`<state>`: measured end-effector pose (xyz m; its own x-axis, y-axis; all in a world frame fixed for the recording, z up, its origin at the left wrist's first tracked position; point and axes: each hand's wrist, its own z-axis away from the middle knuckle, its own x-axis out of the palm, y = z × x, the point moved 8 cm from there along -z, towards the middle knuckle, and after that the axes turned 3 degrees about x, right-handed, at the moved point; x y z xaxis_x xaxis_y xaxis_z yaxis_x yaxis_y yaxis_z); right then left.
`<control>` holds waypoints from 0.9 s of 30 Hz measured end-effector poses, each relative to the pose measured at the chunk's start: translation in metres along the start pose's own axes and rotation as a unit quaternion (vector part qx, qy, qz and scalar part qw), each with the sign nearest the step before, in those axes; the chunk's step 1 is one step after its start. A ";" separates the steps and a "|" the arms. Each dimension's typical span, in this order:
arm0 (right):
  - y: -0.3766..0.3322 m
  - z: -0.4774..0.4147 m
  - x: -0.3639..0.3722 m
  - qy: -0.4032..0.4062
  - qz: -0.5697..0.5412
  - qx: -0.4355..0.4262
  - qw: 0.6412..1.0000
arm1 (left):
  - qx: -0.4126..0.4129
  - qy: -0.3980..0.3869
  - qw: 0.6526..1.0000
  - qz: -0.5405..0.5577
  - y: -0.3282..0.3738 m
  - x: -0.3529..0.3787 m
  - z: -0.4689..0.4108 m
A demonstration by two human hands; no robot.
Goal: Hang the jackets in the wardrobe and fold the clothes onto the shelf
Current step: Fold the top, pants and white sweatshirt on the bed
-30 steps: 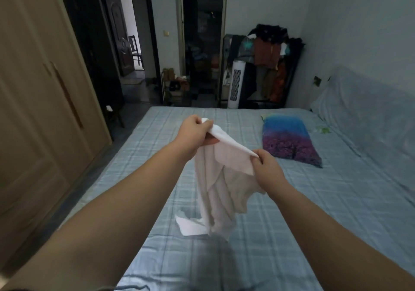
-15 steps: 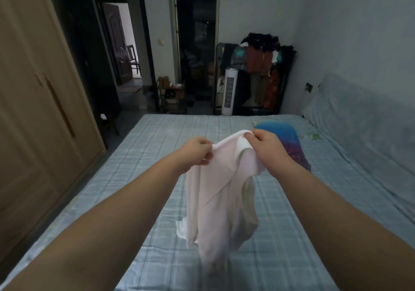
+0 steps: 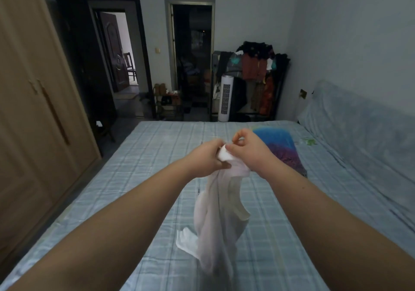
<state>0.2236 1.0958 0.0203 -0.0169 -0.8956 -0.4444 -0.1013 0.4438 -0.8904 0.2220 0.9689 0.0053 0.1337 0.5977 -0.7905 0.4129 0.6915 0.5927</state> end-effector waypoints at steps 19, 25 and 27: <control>0.165 0.056 0.093 -0.113 -0.049 0.132 0.984 | -0.059 0.159 0.977 0.134 -0.033 -0.069 0.044; 0.129 0.049 0.120 -0.099 0.051 0.094 0.989 | -0.051 0.177 0.976 0.112 -0.034 -0.112 0.085; 0.116 0.045 0.118 -0.071 0.051 0.073 0.993 | -0.066 0.178 0.979 0.078 -0.044 -0.132 0.100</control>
<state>0.2550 1.0427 -0.1402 0.1227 -0.8373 -0.5327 0.0390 0.5405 -0.8405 0.2761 0.8197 0.0682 -0.1462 0.7875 -0.5988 0.2884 0.6129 0.7356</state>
